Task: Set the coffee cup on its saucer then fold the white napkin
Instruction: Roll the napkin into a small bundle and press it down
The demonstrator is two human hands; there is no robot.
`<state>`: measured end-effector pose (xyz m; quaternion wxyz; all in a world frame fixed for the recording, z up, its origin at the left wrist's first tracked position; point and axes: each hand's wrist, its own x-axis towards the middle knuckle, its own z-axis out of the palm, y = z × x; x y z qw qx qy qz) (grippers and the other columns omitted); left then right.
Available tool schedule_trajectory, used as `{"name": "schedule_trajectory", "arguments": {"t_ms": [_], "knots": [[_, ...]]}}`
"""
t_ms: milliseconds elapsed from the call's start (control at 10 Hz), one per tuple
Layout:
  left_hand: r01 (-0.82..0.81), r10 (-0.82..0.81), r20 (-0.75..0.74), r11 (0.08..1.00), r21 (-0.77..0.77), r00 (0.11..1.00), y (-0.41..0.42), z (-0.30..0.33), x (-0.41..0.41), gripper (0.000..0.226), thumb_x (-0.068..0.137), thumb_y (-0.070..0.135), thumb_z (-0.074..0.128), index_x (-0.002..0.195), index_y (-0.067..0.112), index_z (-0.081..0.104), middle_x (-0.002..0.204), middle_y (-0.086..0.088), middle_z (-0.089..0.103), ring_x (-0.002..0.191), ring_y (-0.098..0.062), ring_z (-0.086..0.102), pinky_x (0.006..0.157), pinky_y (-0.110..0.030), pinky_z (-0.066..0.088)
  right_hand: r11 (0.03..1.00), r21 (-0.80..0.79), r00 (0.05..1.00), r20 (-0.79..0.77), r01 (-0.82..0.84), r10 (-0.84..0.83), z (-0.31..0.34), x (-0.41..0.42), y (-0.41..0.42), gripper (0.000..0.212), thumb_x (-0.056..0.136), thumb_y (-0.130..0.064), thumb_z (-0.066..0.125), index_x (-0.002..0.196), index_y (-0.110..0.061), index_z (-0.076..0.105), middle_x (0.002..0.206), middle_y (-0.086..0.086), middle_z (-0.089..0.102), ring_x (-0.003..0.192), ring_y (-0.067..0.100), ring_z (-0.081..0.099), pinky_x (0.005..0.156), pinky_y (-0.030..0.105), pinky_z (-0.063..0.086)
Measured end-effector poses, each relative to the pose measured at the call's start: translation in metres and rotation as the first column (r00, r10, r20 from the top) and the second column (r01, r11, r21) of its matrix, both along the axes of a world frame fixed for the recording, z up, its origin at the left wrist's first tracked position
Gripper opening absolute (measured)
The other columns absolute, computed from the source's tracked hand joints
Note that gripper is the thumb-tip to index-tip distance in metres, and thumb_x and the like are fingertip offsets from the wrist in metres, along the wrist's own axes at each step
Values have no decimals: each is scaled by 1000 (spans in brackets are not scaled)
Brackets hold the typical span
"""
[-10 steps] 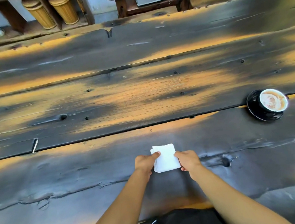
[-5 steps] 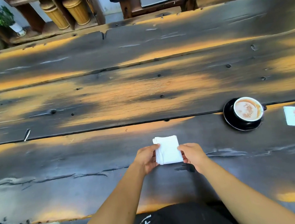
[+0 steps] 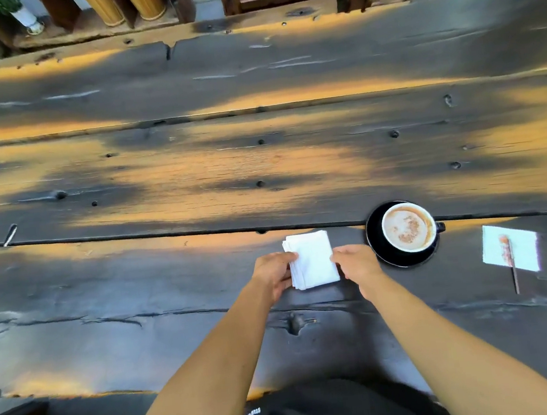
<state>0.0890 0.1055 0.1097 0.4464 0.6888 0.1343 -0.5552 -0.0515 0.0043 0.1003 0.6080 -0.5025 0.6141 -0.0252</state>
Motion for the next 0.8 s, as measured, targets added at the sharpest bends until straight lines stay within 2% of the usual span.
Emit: {"name": "schedule_trajectory", "arguments": {"t_ms": [100, 200, 300, 400, 500, 600, 700, 800], "knots": [[73, -73, 2, 997, -27, 997, -23, -12, 5, 19, 96, -2, 59, 114, -2, 62, 111, -19, 73, 97, -32, 71, 74, -41, 61, 987, -126, 989, -123, -101, 85, -8, 1, -15, 26, 88, -7, 59, 106, -12, 77, 91, -3, 68, 89, 17, 61, 83, 30, 49], [132, -131, 47, 991, -17, 990, -40, -25, 9, 23, 95, -5, 57, 118, -5, 63, 115, -21, 72, 101, -35, 72, 74, -42, 63, 970, -162, 968, -205, -179, 144, -14, 4, -23, 26, 88, -10, 56, 105, -13, 76, 93, 0, 71, 88, 20, 62, 71, 26, 44], [211, -217, 160, 976, 53, 963, -56, -41, 16, 13, 91, -2, 63, 97, 2, 74, 110, -18, 75, 100, -34, 73, 90, -50, 60, 950, -195, 942, -280, -242, 183, -25, 12, -26, 21, 87, -14, 55, 99, -9, 73, 94, 6, 74, 86, 25, 65, 69, 30, 48], [274, -294, 242, 955, 113, 925, -62, -49, 21, 10, 83, 11, 69, 75, 12, 76, 96, -14, 79, 94, -32, 75, 90, -50, 60, 940, -224, 934, -305, -259, 185, -32, 20, -27, 18, 83, -17, 56, 91, -8, 68, 95, 10, 72, 90, 30, 66, 74, 36, 53], [334, -370, 299, 928, 167, 879, -62, -56, 24, 14, 80, 17, 68, 67, 16, 74, 86, -11, 79, 90, -31, 76, 86, -49, 61, 934, -224, 924, -329, -278, 196, -37, 27, -23, 25, 82, -21, 56, 102, -8, 66, 110, 13, 61, 99, 31, 60, 89, 41, 52], [326, -357, 299, 933, 149, 885, -62, -56, 26, 17, 85, 13, 69, 71, 20, 74, 88, -8, 80, 89, -28, 76, 87, -47, 61, 940, -218, 920, -350, -263, 176, -38, 31, -22, 29, 85, -20, 57, 110, -8, 65, 116, 14, 56, 106, 32, 57, 98, 44, 49], [339, -363, 321, 932, 128, 875, -56, -58, 27, 9, 83, 22, 73, 91, 19, 74, 99, -3, 78, 95, -25, 74, 92, -45, 59, 939, -219, 918, -356, -266, 177, -31, 30, -18, 35, 86, -22, 56, 116, -9, 64, 118, 12, 53, 110, 32, 56, 101, 45, 48], [341, -370, 339, 929, 144, 865, -48, -60, 28, 16, 83, 30, 72, 95, 20, 73, 96, 0, 76, 92, -26, 71, 92, -44, 58, 933, -227, 917, -352, -278, 187, -29, 24, -14, 34, 86, -22, 56, 117, -8, 63, 119, 12, 51, 110, 32, 56, 101, 42, 47]]}}
